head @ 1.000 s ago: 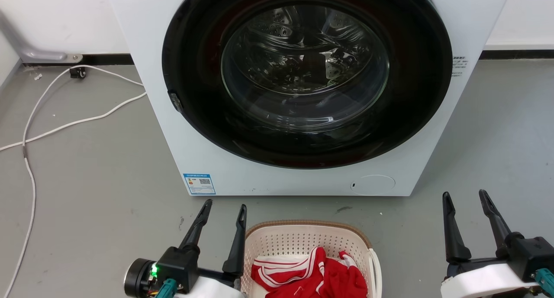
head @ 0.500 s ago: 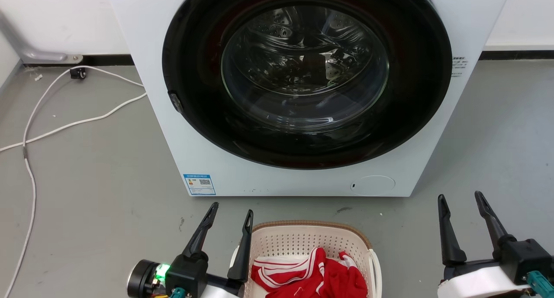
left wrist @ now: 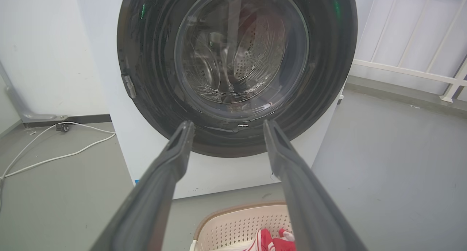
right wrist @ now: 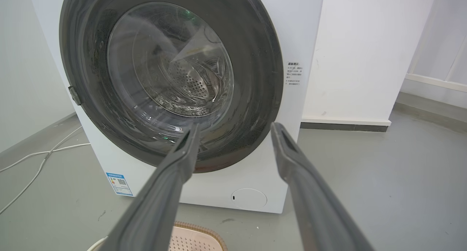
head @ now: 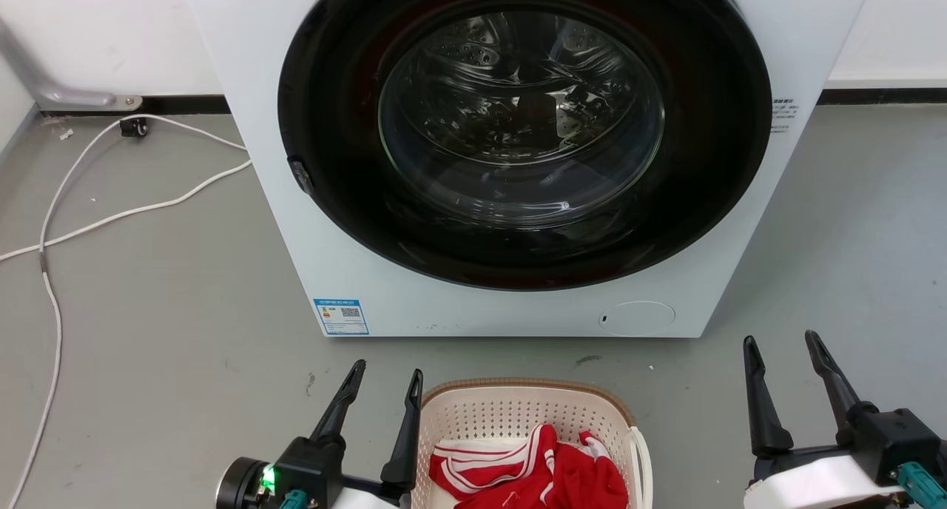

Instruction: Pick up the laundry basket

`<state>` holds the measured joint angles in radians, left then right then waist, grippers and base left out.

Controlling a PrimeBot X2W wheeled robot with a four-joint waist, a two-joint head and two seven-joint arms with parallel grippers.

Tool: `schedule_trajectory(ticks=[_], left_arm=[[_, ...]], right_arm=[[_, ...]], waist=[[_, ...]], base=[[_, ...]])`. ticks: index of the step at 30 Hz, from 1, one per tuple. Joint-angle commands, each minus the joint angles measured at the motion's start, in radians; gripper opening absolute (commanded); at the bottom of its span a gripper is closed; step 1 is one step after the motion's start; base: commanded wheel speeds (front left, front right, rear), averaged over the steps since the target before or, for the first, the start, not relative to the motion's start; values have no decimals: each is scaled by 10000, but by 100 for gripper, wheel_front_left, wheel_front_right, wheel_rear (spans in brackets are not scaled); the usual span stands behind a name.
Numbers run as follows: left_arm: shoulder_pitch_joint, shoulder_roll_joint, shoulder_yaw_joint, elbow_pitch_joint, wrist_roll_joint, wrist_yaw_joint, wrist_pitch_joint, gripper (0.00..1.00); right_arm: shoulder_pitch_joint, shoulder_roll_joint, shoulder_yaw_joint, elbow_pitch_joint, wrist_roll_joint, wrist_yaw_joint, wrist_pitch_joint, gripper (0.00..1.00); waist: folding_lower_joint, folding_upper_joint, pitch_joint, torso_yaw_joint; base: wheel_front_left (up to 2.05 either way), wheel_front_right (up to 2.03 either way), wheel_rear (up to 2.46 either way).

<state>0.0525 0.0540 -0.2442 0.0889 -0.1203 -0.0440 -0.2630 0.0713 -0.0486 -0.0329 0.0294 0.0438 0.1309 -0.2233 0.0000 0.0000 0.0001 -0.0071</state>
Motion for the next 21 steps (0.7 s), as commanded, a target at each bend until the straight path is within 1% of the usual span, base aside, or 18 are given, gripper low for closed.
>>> schedule_trajectory(ticks=[1, 7, 13, 17, 21], left_arm=[[5, -8, 35, 17, -30, -7, -27, 100], [-13, -30, 74, 65, 25, -43, -27, 100], [33, -37, 111, -18, -145, -49, -27, 100], [-222, -37, 132, 66, -70, -81, -27, 100], [-661, -36, 206, 310, 93, -180, -27, 100]], right_arm=[[85, -30, 15, 3, 17, -3, -12, 100], [88, -30, 9, 10, 52, -3, -43, 100], [79, -30, 5, 29, -9, -3, -4, 100], [-146, -30, 15, -19, 42, -3, 56, 100], [-608, -30, 68, 112, -19, -3, 95, 100]], waist=[[0, 0, 0, 4], [0, 0, -9, 11], [0, 0, 63, 3], [0, 0, 484, -44], [0, 0, 1263, -144]], base=[[0, 0, 0], [0, 0, 0], [0, 0, 0], [0, 0, 0], [0, 0, 0]])
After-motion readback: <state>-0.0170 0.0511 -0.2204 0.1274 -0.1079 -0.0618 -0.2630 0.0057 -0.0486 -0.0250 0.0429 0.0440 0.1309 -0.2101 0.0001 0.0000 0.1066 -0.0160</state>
